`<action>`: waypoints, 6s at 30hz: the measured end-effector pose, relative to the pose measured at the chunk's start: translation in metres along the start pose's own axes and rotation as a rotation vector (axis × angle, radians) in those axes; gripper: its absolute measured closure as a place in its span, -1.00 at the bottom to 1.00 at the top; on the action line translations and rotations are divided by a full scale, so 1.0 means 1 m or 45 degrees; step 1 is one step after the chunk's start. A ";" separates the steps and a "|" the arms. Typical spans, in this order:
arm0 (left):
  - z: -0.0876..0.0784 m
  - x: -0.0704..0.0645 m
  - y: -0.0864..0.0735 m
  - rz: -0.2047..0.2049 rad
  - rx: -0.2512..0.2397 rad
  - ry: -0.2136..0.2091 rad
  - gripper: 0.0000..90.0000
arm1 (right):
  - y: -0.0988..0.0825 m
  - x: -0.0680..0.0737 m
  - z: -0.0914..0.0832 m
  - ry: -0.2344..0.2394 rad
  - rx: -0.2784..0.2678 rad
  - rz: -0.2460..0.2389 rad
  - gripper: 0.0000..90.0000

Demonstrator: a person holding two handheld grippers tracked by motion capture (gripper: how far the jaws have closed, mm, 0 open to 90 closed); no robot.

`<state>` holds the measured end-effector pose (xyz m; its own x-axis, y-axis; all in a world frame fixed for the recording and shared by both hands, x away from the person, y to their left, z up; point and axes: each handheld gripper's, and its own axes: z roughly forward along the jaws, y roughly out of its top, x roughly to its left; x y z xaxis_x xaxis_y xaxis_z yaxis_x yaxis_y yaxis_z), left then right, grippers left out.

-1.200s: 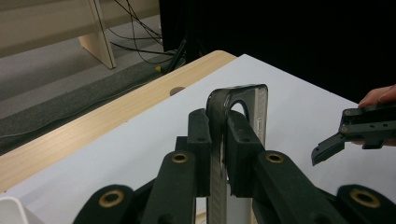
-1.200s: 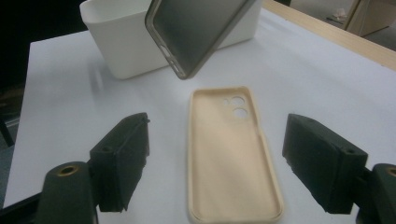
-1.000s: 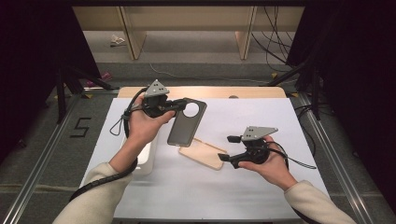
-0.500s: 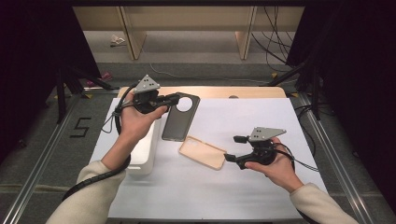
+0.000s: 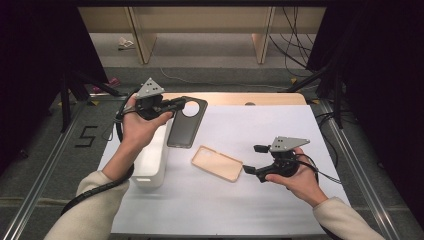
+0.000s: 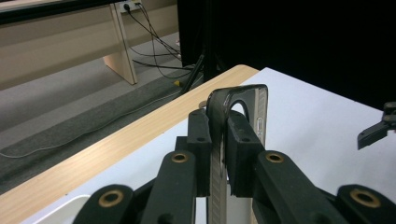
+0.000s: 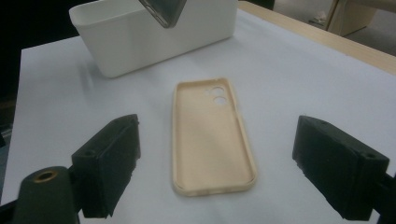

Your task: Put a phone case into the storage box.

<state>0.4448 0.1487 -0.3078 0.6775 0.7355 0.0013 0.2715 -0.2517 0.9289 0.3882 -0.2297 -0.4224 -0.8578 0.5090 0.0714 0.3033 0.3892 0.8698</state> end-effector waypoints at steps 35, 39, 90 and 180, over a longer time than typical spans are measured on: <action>-0.018 0.042 0.004 0.019 -0.038 0.097 0.80 | -0.007 -0.005 -0.011 -0.039 -0.005 0.013 -0.65; -0.020 0.047 0.004 0.015 -0.041 0.105 0.80 | -0.007 -0.005 -0.011 -0.040 -0.004 0.014 -0.64; -0.009 0.093 -0.005 0.019 -0.017 0.196 0.80 | -0.009 -0.007 -0.010 -0.032 -0.012 0.022 -0.64; 0.034 0.133 -0.051 -0.093 0.081 0.255 0.79 | -0.010 -0.008 -0.009 -0.033 -0.023 0.027 -0.67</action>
<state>0.5442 0.2375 -0.3682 0.5067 0.8620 0.0144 0.3616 -0.2277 0.9041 0.3879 -0.2443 -0.4271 -0.8401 0.5369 0.0775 0.3136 0.3642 0.8770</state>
